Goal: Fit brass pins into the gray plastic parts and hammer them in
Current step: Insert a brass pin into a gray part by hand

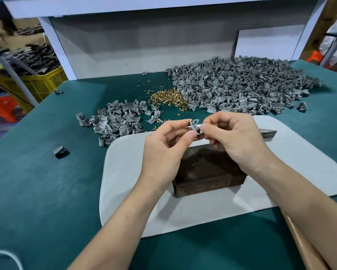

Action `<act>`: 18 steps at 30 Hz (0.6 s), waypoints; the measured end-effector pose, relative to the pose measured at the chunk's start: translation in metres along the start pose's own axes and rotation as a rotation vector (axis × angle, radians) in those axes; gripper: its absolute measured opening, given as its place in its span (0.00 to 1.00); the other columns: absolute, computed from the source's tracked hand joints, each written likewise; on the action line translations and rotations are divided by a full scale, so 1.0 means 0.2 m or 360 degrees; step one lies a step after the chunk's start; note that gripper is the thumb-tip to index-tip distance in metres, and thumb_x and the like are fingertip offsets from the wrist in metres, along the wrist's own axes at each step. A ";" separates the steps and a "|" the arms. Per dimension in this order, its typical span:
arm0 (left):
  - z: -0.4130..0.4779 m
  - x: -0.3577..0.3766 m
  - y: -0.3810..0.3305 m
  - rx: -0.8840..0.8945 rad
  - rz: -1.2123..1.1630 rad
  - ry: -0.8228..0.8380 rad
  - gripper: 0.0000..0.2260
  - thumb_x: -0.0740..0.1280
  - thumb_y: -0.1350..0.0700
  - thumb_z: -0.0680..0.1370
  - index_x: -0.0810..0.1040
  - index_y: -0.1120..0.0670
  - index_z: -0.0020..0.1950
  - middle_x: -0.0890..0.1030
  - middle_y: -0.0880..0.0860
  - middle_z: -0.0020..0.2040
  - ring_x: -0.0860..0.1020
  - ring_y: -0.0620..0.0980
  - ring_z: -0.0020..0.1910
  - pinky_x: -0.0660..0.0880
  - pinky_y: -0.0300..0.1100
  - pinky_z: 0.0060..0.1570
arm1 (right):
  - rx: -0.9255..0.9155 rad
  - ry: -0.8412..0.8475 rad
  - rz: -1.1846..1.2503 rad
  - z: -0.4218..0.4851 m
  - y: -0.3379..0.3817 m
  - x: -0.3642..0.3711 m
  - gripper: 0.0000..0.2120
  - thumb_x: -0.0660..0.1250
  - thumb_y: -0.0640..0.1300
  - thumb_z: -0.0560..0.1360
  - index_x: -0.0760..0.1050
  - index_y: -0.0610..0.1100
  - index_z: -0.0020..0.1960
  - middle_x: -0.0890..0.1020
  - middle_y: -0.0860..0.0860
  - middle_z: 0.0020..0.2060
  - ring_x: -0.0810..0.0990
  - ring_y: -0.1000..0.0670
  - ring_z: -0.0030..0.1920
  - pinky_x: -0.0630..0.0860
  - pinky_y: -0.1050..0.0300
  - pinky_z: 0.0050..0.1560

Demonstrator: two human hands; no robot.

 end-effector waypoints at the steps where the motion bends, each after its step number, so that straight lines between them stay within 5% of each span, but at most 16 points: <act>1: 0.00 0.00 0.00 0.0001 -0.0005 0.0002 0.09 0.70 0.65 0.74 0.79 0.52 0.48 0.85 0.49 0.40 0.84 0.48 0.44 0.76 0.32 0.44 | -0.0007 0.0000 0.0001 0.00 0.00 0.00 0.09 0.69 0.34 0.73 0.77 0.43 0.36 0.77 0.53 0.23 0.71 0.57 0.24 0.69 0.67 0.25; 13: 0.00 0.00 0.00 -0.0027 -0.0007 0.0021 0.07 0.70 0.65 0.73 0.80 0.55 0.49 0.85 0.53 0.43 0.84 0.51 0.46 0.78 0.37 0.49 | -0.0042 0.0059 -0.0069 0.01 0.01 -0.02 0.08 0.69 0.34 0.72 0.77 0.42 0.35 0.77 0.53 0.23 0.70 0.58 0.23 0.68 0.68 0.24; 18: 0.00 0.00 0.00 -0.0025 0.0035 0.0031 0.08 0.70 0.66 0.73 0.79 0.55 0.47 0.85 0.49 0.40 0.83 0.45 0.44 0.77 0.33 0.46 | -0.0075 0.0067 -0.0078 0.01 0.00 -0.02 0.09 0.69 0.33 0.72 0.77 0.43 0.35 0.76 0.53 0.23 0.70 0.58 0.23 0.68 0.68 0.24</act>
Point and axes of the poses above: each hand's wrist, its own z-axis towards the middle knuckle, its own x-axis out of the palm, y = z × x, the point moved 1 cm from there along z, towards the middle knuckle
